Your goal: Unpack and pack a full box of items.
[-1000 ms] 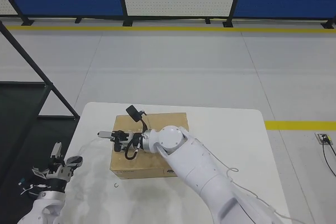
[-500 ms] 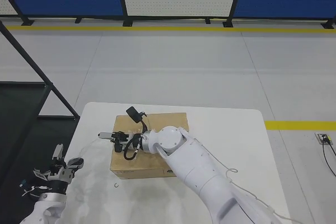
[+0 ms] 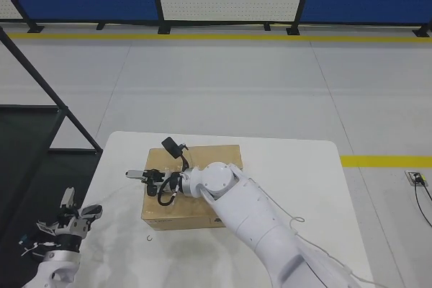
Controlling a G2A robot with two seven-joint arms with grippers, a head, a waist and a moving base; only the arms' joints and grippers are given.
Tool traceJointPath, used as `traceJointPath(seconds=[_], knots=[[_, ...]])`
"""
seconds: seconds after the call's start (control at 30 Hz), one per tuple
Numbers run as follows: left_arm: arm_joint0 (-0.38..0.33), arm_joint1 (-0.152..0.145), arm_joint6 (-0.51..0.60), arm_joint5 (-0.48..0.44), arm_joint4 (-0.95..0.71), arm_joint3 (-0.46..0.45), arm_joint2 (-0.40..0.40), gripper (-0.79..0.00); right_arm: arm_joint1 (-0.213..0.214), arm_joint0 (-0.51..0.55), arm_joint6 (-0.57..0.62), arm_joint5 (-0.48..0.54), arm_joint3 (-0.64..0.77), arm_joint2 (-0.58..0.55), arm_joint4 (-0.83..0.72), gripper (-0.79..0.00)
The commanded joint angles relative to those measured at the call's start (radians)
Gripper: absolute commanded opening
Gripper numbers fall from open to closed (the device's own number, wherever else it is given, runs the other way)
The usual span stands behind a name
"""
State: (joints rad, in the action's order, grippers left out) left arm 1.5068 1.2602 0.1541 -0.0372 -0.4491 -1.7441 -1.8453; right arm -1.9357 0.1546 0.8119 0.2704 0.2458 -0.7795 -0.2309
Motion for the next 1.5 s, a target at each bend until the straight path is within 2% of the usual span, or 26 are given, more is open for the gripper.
traceJointPath(seconds=[0.0,0.9,1.23,1.47], knots=[[0.001,0.0,0.0,-0.001,-0.004,0.003,-0.006,0.0,-0.001,0.001,-0.001,-0.001,-0.001,-0.003,0.002,0.0],[-0.006,-0.002,0.008,-0.008,-0.017,0.036,-0.034,0.0,-0.007,0.001,0.002,-0.001,-0.008,-0.04,0.036,0.0],[0.006,-0.004,0.081,0.002,0.077,0.038,0.038,0.0,-0.007,0.003,0.002,0.0,-0.007,-0.053,0.051,0.0],[-0.041,-0.001,0.076,0.036,0.184,0.093,0.142,0.0,-0.006,0.002,0.005,0.004,-0.005,-0.062,0.06,0.0]])
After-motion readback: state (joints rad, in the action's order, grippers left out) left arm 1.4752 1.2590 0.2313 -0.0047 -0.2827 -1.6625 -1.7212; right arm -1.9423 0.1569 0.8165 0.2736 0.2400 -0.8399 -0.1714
